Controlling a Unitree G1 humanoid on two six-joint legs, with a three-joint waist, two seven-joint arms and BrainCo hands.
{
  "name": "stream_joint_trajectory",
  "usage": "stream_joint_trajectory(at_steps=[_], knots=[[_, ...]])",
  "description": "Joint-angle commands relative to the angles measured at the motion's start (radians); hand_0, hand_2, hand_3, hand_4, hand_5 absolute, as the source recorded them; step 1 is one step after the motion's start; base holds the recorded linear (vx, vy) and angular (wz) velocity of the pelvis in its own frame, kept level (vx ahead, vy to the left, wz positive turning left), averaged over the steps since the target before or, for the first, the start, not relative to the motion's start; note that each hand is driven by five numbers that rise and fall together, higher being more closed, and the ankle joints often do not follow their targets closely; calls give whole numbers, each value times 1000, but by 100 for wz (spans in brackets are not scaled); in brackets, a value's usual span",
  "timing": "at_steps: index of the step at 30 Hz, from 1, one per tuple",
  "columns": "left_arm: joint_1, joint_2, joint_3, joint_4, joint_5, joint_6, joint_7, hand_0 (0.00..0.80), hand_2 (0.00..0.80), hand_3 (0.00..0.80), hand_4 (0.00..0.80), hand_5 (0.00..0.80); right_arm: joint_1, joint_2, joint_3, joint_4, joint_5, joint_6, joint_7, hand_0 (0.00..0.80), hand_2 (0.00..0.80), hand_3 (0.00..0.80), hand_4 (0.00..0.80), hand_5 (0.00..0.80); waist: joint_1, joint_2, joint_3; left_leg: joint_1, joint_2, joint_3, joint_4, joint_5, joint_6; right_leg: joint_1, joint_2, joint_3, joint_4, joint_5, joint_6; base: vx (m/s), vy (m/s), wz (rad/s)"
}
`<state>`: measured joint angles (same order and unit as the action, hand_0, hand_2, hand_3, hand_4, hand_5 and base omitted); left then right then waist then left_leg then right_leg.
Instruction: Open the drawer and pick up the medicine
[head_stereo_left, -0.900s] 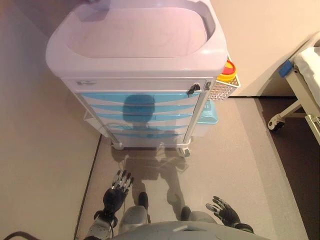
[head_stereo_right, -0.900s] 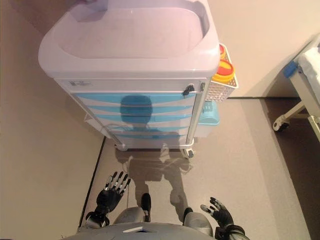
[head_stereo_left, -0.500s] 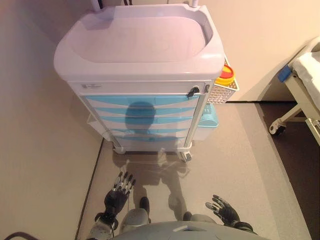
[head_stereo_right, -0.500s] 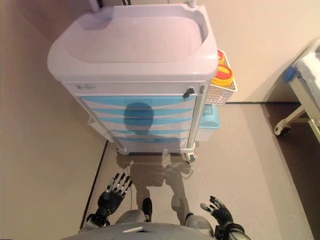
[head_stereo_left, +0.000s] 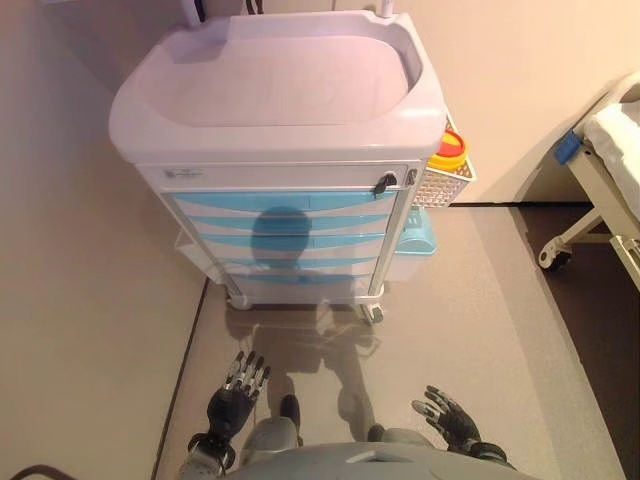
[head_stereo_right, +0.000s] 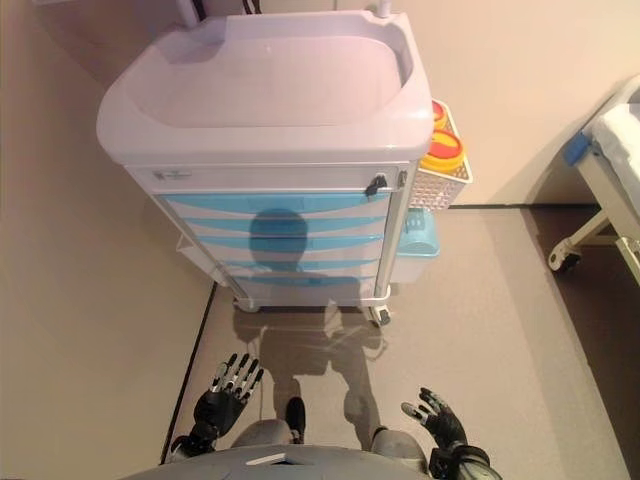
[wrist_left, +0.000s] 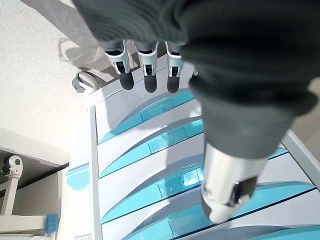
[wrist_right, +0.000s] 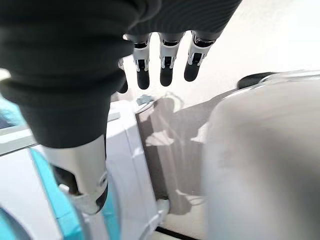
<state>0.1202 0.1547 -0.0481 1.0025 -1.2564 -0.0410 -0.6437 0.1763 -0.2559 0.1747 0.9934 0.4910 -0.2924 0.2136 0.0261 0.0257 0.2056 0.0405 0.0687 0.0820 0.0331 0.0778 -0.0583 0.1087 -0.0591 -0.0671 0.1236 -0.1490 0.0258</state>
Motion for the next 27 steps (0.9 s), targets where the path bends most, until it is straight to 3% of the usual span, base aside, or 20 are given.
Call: stream_joint_trajectory(at_steps=[1,9,14,23,27], knots=[[1,23,-13,-60,13,8,-36,0,0,0,0,0,13,-29,44,-110,28,-31,18,0,0,0,0,0,4,-52,11,-173,-21,-24,170,-56,-20,117,-28,-86,-106,52,24,67,3,0],[-9,18,-20,-107,-50,56,-76,0,0,0,0,0,33,-45,60,-167,30,2,21,0,0,0,0,0,4,-57,48,-233,-14,-25,246,-34,-22,116,-30,-73,-96,57,23,54,24,2],[-106,28,-44,-135,-159,88,-101,0,0,0,0,0,-9,-49,100,-186,57,-4,15,0,0,0,0,0,-5,-66,108,-346,-9,-18,336,-34,-17,68,-37,-46,-80,63,29,-58,38,-9],[-310,45,-73,-205,-309,44,-127,0,0,0,0,0,-79,-56,194,-254,73,6,-5,0,0,0,0,0,-48,-121,184,-505,-2,-5,446,-97,-9,-15,-52,15,-116,95,65,-87,24,-20],[-411,66,-74,-220,-376,25,-113,0,0,0,0,0,-96,-61,219,-265,116,13,1,0,0,0,0,0,-68,-155,199,-552,0,14,480,-153,4,-34,-62,40,-129,106,85,-27,-2,-17]])
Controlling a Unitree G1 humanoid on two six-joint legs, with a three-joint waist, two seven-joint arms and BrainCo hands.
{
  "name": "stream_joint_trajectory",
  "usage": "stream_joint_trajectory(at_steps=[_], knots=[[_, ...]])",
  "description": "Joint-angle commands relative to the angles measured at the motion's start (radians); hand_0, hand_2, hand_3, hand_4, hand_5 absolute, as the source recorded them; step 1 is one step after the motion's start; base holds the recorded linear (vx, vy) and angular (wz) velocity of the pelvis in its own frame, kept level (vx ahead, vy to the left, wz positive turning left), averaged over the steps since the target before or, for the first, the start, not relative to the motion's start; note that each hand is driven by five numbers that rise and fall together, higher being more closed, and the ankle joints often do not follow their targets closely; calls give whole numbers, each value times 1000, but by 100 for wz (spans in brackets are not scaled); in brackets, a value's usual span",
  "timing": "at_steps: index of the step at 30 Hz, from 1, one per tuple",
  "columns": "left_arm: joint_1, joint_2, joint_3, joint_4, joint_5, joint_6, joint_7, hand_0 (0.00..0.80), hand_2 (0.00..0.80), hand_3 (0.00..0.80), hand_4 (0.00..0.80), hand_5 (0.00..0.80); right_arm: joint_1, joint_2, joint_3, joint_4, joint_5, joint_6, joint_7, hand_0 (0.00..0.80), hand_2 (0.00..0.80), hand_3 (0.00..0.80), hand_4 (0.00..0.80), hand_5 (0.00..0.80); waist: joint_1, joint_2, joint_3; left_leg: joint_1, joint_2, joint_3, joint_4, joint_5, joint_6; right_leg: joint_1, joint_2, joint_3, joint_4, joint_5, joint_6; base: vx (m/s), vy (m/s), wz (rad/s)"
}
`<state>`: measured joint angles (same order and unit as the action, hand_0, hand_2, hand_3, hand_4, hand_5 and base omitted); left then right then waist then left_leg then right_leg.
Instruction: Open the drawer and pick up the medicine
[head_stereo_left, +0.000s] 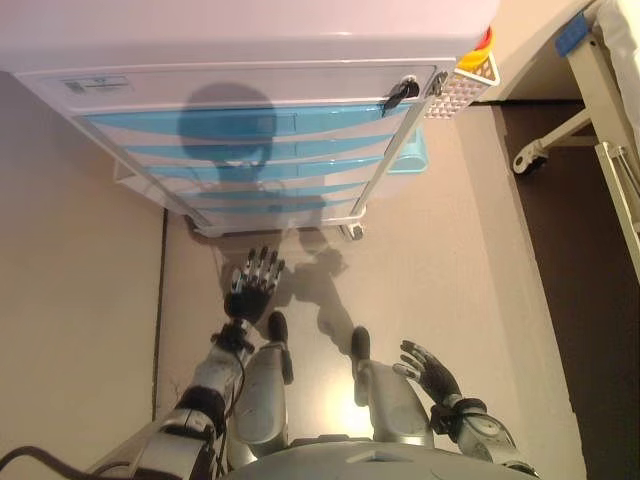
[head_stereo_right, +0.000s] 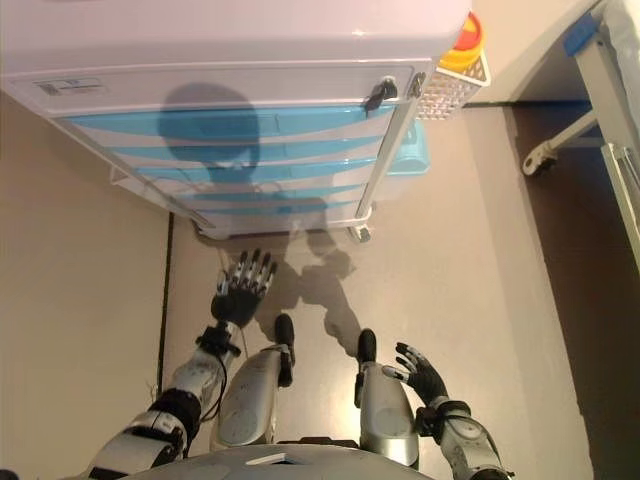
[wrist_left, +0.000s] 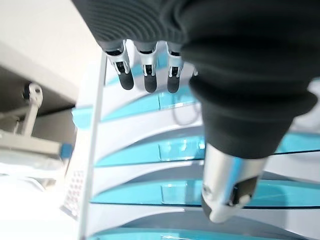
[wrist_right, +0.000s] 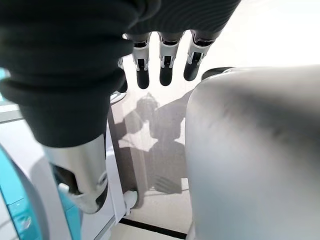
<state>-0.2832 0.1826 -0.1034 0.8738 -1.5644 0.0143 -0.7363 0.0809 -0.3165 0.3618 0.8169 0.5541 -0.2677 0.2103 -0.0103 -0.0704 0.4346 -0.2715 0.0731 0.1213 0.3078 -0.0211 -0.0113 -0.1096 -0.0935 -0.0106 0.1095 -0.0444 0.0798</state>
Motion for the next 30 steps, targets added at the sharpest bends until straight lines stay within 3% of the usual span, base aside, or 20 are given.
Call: stream_joint_trajectory(at_steps=[1,11,12,16,23,30], knots=[[-48,54,-14,-90,-78,-36,-13,0,0,0,0,0,-11,-1,41,-92,65,-14,8,0,0,0,0,0,-35,-69,-20,-260,2,-19,225,-68,-39,178,-27,-7,-116,4,36,-103,-29,-9],[-318,190,22,-67,-216,-45,-11,0,0,0,0,0,-92,-20,111,-124,147,-7,24,0,0,0,0,0,-76,-130,17,-347,25,14,300,-122,-17,53,-33,20,-96,36,52,-65,-24,-11],[-345,200,26,-67,-222,-53,-4,0,0,0,0,0,-99,-19,115,-124,152,-8,26,0,0,0,0,0,-79,-134,18,-340,28,14,310,-158,-22,52,-32,18,-96,27,54,33,-9,1],[-438,248,15,-64,-257,-83,12,0,0,0,0,0,-116,-20,134,-135,180,-8,29,0,0,0,0,0,-89,-151,29,-347,26,27,294,-138,-6,-20,-31,17,-66,49,52,-70,-34,-5],[-526,273,8,-59,-273,-132,26,0,0,0,0,0,-120,-25,161,-153,195,-21,18,0,0,0,0,0,-107,-156,44,-325,10,27,266,-146,5,-127,-30,10,6,54,38,-10,-1,-3],[-577,288,14,-49,-300,-178,-42,0,0,0,0,0,-108,-35,168,-152,191,-39,24,0,0,0,0,0,-121,-147,57,-312,3,20,256,-150,7,-208,-29,11,73,51,22,-3,17,-3]])
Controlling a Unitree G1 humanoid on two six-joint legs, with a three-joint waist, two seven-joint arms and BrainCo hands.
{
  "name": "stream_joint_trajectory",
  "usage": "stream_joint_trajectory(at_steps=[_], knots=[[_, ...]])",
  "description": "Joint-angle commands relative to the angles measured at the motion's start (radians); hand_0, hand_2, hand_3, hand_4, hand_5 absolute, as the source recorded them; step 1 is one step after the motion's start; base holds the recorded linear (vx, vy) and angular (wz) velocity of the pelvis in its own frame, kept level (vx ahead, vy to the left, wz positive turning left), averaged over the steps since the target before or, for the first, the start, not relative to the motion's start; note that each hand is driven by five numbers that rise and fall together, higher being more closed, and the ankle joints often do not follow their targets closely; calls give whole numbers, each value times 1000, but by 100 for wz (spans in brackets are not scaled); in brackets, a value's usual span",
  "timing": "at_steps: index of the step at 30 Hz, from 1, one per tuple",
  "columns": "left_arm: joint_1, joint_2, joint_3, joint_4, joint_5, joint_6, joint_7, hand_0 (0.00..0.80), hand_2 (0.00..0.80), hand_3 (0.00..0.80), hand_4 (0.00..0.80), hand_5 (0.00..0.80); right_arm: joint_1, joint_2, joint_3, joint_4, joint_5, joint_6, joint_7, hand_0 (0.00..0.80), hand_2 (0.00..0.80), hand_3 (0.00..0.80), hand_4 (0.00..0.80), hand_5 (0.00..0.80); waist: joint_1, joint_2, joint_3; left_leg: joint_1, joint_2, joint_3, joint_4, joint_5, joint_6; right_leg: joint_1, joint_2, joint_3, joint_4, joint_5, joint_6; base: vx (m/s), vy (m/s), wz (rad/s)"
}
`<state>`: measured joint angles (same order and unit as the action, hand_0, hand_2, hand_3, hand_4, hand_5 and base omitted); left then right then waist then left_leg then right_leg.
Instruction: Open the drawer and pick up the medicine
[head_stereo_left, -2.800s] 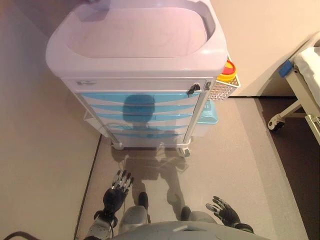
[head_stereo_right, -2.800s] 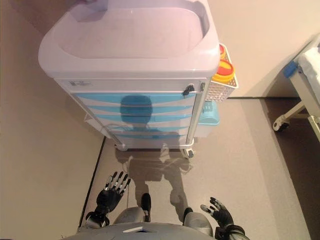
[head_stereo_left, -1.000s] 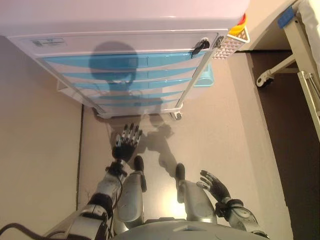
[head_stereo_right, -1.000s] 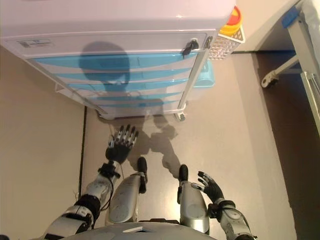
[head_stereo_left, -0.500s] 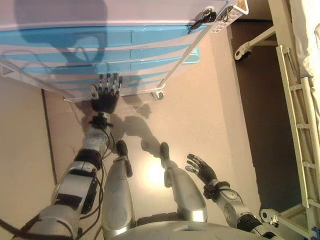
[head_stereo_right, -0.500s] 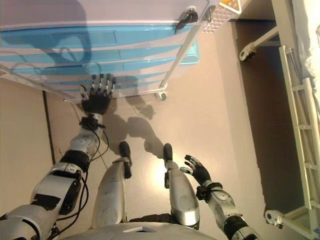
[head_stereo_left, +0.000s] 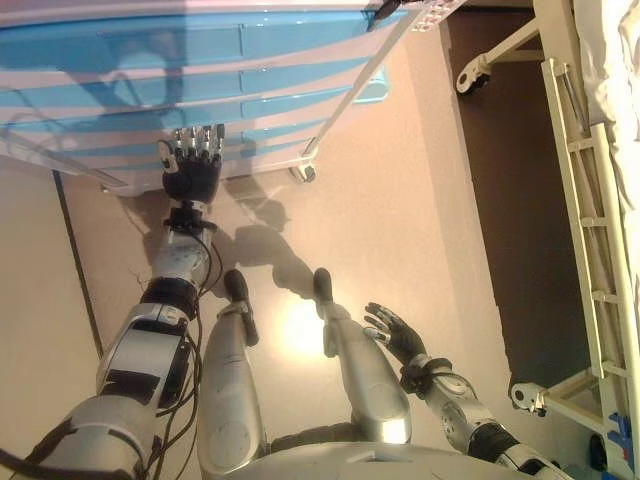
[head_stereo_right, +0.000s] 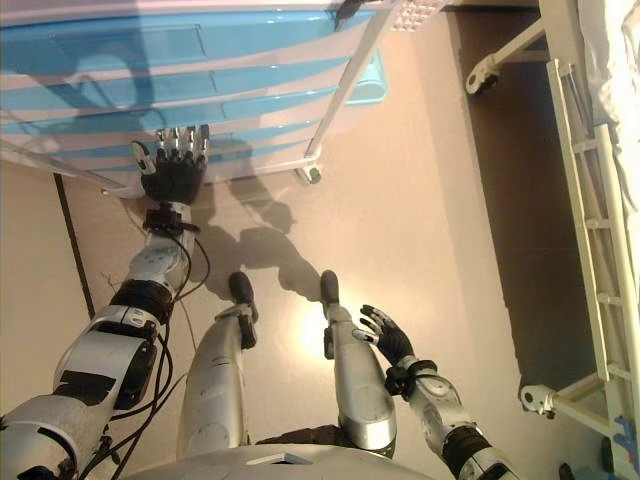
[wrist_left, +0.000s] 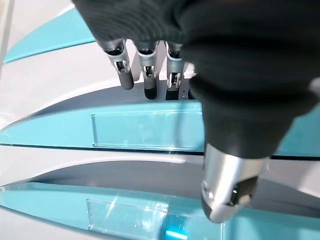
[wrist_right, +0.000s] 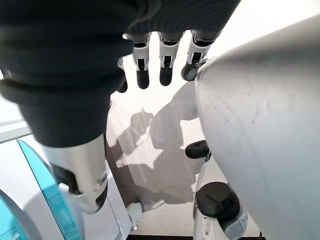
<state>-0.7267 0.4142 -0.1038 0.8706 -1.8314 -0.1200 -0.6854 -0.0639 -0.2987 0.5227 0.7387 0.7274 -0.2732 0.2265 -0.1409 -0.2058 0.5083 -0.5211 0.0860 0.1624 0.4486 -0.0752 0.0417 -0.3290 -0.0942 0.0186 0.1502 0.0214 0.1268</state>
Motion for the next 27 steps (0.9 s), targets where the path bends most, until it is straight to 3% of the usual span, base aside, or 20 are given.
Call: stream_joint_trajectory(at_steps=[1,2,3,6,14,27], knots=[[-137,56,16,-54,-35,-50,-101,0,0,0,0,0,38,-52,8,-74,16,-36,7,0,0,0,0,0,8,-10,-16,-61,-11,-21,113,-96,-46,5,-28,-18,37,-15,-26,0,0,0],[-137,52,15,-73,-61,-65,-137,0,0,0,0,0,40,-53,6,-78,13,-38,3,0,0,0,0,0,7,-6,-13,-55,-14,-21,106,-96,-45,-4,-27,-18,47,-16,-30,-15,30,-2],[-134,47,15,-86,-73,-74,-159,420,420,420,420,420,42,-54,4,-77,11,-42,4,0,0,0,0,0,8,-3,-12,-52,-15,-23,101,-94,-46,-9,-27,-18,53,-18,-32,-20,40,-4],[-125,27,13,-125,-105,-101,-220,800,800,800,800,800,47,-55,-1,-82,3,-47,-3,0,0,0,0,0,6,5,-10,-41,-22,-24,88,-90,-46,-23,-25,-18,72,-22,-38,-17,43,-3],[-89,-10,6,-182,-106,-127,-291,800,800,800,800,800,52,-49,-25,-72,-20,-55,-11,0,0,0,0,0,7,20,-9,-13,-28,-26,63,-81,-45,-49,-24,-27,113,-27,-48,-8,10,1],[131,-77,6,-153,1,-43,-326,800,800,800,800,800,75,-40,-78,-100,-85,-38,-30,0,0,0,0,0,39,50,-2,30,-42,-54,-4,-39,-45,-51,-11,-61,153,-54,-67,-7,-1,7]])
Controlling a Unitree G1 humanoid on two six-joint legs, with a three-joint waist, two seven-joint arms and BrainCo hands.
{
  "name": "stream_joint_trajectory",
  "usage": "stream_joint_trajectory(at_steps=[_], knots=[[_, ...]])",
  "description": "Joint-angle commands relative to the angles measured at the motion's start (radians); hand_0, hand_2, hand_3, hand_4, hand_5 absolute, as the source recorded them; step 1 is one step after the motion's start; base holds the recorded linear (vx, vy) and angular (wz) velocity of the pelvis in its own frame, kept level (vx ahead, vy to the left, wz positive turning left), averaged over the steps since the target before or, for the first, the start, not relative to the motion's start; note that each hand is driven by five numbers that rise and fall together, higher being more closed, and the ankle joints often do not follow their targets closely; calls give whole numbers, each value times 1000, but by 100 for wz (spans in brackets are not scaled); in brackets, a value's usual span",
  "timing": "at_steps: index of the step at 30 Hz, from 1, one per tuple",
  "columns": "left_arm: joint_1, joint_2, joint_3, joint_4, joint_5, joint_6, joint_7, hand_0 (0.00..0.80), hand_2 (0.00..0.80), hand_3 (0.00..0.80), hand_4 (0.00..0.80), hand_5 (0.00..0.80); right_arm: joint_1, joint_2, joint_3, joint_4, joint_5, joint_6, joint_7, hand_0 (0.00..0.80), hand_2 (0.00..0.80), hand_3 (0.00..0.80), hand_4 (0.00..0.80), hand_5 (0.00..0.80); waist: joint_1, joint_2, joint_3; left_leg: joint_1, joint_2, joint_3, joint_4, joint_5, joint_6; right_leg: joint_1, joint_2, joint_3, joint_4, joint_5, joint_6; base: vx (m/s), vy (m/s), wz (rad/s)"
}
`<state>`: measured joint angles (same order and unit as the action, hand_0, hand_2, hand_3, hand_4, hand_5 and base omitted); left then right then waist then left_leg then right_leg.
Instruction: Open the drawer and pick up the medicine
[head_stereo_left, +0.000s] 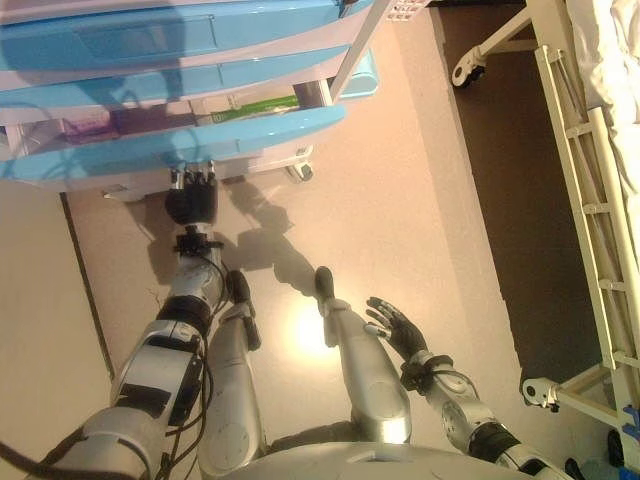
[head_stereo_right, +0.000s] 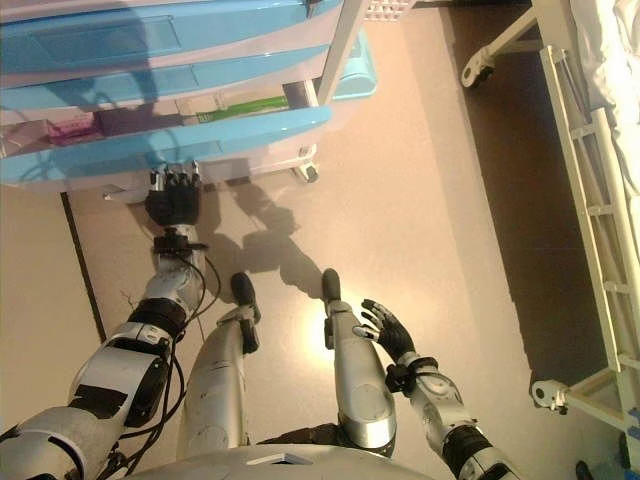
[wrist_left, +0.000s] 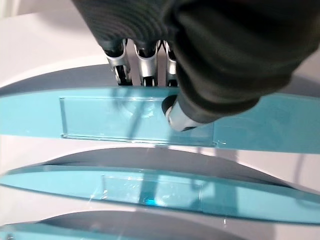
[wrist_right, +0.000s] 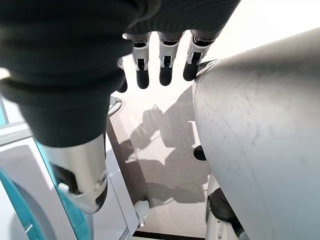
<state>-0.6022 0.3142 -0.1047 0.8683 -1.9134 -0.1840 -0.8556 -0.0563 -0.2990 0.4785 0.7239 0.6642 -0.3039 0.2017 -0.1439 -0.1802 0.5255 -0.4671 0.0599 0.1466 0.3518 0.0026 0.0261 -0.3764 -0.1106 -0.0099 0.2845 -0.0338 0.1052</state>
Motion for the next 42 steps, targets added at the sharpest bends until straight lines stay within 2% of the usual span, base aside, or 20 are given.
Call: stream_joint_trajectory(at_steps=[1,9,11,18,25,30,34,35,36,42], knots=[[23,17,7,-147,93,25,-154,800,800,800,800,800,68,-41,-37,-88,-28,-5,-5,0,0,0,0,0,44,26,-18,-22,-18,-41,90,-115,-29,-4,7,-34,21,-2,-47,-12,6,9],[276,-65,-30,-100,232,56,-191,800,800,800,800,800,86,-48,-67,-124,-67,5,-15,0,0,0,0,0,89,46,-6,-19,-28,-91,57,-83,-32,-7,31,-64,71,-43,-70,-12,-18,16],[357,-78,-28,-84,257,73,-207,800,800,800,800,800,101,-55,-78,-139,-67,12,-13,0,0,0,0,0,106,49,-6,-20,-26,-104,50,-72,-39,-6,37,-85,87,-58,-80,-4,-54,22],[507,-56,2,-47,366,87,-160,800,800,800,800,800,153,-75,-111,-163,-84,11,-3,0,0,0,0,0,142,56,-6,-31,-15,-134,55,-54,-45,-11,51,-139,143,-99,-107,5,-42,19],[651,-35,38,-63,381,148,-131,800,800,800,800,800,241,-112,-170,-201,-117,6,17,0,0,0,0,0,158,107,-6,-41,-18,-149,67,-38,-47,-25,48,-171,208,-142,-129,-8,41,17],[740,-34,46,-49,456,187,-111,800,800,800,800,800,286,-123,-190,-211,-132,1,16,0,0,0,0,0,174,135,-6,-44,-20,-168,93,-7,-50,-10,47,-194,243,-166,-144,38,14,19],[792,-33,64,-45,456,221,-73,800,800,800,800,800,318,-128,-211,-209,-139,-9,27,0,0,0,0,0,184,151,-6,-48,-24,-177,113,13,-49,0,46,-208,262,-179,-153,39,8,22],[807,-35,71,-41,465,228,-61,675,675,675,675,675,327,-128,-216,-209,-140,-12,28,0,0,0,0,0,186,155,-6,-48,-25,-178,118,16,-50,3,45,-211,268,-182,-154,54,7,17],[819,-35,75,-36,468,239,-48,0,0,0,0,0,335,-126,-220,-208,-141,-16,29,0,0,0,0,0,188,159,-6,-47,-26,-179,122,21,-50,5,44,-213,272,-184,-155,56,7,17],[872,-53,100,-16,475,286,33,0,0,0,0,0,377,-126,-242,-201,-141,-33,45,0,0,0,0,0,192,177,-6,-43,-34,-178,146,41,-52,27,37,-223,287,-195,-158,66,14,8]])
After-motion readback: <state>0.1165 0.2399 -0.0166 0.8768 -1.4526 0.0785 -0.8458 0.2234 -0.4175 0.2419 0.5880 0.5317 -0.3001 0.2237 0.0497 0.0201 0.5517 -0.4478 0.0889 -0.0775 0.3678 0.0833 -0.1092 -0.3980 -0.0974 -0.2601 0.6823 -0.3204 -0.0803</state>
